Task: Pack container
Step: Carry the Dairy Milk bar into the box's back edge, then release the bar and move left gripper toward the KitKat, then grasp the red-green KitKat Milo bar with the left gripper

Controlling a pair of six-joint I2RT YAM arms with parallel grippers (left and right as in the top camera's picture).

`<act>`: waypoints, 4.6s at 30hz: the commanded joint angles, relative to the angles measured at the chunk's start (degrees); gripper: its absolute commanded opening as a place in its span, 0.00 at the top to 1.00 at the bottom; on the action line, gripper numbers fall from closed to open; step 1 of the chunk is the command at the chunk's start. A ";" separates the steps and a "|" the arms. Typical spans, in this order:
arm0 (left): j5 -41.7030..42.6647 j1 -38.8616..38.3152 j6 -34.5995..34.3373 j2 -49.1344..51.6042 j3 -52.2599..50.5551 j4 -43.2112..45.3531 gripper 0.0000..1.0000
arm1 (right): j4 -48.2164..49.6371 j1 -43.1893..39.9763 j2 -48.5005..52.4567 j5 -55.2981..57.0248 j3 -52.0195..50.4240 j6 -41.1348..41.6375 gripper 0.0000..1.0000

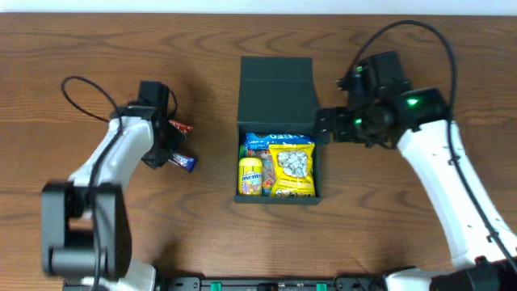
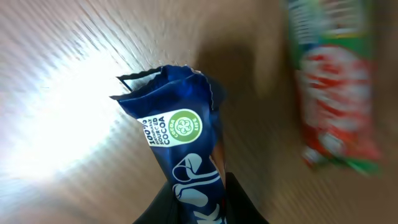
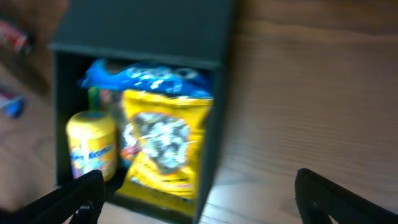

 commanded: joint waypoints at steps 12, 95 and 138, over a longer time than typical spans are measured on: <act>-6.62 -31.04 25.29 -18.73 2.19 8.52 0.94 | -1.22 -16.31 0.26 -0.04 -0.24 0.26 0.01; 1.18 -1.22 -10.23 5.27 2.21 16.68 0.05 | -3.26 -16.65 0.26 -0.02 -0.26 -1.25 0.01; -3.15 -1.16 -2.99 9.99 2.27 8.20 0.43 | -1.90 -16.65 0.26 -0.04 -4.42 -1.27 0.01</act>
